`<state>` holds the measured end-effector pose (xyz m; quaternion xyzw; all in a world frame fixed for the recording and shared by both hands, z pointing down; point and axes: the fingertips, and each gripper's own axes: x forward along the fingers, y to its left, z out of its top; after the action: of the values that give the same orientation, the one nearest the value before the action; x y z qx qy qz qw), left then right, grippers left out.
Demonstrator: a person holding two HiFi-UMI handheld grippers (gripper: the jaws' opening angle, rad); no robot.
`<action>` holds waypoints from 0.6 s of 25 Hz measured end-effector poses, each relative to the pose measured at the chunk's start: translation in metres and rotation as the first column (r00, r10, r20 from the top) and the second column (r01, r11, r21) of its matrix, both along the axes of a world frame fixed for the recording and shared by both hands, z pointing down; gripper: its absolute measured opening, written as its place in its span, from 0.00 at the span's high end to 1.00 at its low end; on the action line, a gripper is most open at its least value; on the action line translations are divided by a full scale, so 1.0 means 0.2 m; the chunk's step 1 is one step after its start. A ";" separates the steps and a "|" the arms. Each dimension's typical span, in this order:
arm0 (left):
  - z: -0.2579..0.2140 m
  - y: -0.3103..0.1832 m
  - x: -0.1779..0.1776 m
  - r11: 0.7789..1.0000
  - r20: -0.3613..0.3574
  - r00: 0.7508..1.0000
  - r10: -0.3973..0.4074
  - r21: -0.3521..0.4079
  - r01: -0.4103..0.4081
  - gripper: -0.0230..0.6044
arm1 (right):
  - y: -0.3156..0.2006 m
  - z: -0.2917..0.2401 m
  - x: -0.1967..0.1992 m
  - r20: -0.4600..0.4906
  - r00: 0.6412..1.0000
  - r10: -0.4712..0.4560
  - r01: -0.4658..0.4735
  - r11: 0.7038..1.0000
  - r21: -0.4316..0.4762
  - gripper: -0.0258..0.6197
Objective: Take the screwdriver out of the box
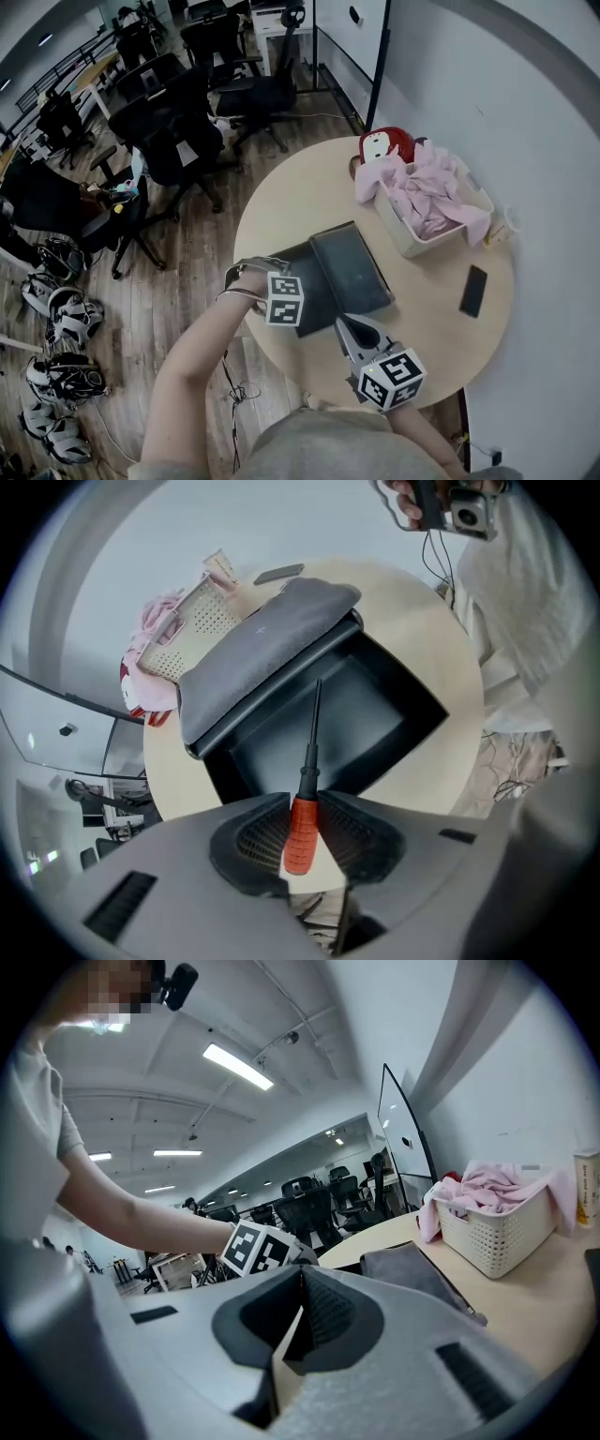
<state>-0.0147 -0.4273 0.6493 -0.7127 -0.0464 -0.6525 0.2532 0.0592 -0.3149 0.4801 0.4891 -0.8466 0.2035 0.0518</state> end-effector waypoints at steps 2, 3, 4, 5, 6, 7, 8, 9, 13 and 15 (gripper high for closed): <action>-0.03 0.00 -0.05 0.999 -0.011 0.999 -0.034 0.008 0.034 0.83 | 0.02 -0.01 -0.02 -0.001 1.000 -0.012 0.012 1.000 0.005 0.96; -0.04 0.01 -0.08 0.999 -0.019 0.998 -0.052 0.011 0.052 0.83 | 0.03 -0.02 -0.03 -0.001 1.000 -0.017 0.017 1.000 0.007 0.96; -0.06 0.01 -0.10 0.997 -0.030 0.997 -0.070 0.012 0.070 0.83 | 0.04 -0.02 -0.04 -0.002 1.000 -0.023 0.023 1.000 0.009 0.96; -0.07 0.02 -0.13 0.996 -0.043 0.995 -0.090 0.012 0.090 0.83 | 0.05 -0.03 -0.05 -0.001 1.000 -0.029 0.029 1.000 0.011 0.96; -0.09 0.03 -0.15 0.994 -0.059 0.992 -0.112 0.009 0.113 0.83 | 0.06 -0.03 -0.07 -0.001 0.999 -0.035 0.035 0.999 0.014 0.96; -0.11 0.04 -0.17 0.991 -0.077 0.988 -0.136 0.005 0.136 0.83 | 0.07 -0.04 -0.08 0.001 0.999 -0.040 0.040 0.999 0.017 0.96; -0.12 0.05 -0.18 0.987 -0.096 0.983 -0.160 0.000 0.160 0.83 | 0.08 -0.04 -0.09 0.002 0.999 -0.045 0.045 0.999 0.019 0.96; -0.14 0.06 -0.20 0.983 -0.116 0.976 -0.183 -0.005 0.184 0.83 | 0.09 -0.04 -0.10 0.002 0.999 -0.049 0.049 0.999 0.021 0.96; -0.21 0.14 -0.24 0.961 -0.208 0.938 -0.276 -0.035 0.275 0.83 | 0.15 -0.05 -0.12 -0.006 0.998 -0.060 0.061 0.998 0.033 0.96; -0.24 0.20 -0.26 0.946 -0.259 0.910 -0.324 -0.062 0.319 0.83 | 0.19 -0.06 -0.13 -0.012 0.998 -0.059 0.059 0.997 0.039 0.96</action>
<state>-0.0671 -0.3866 0.6010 -0.7938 0.0999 -0.5834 0.1396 0.0334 -0.2765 0.4689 0.4658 -0.8643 0.1825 0.0525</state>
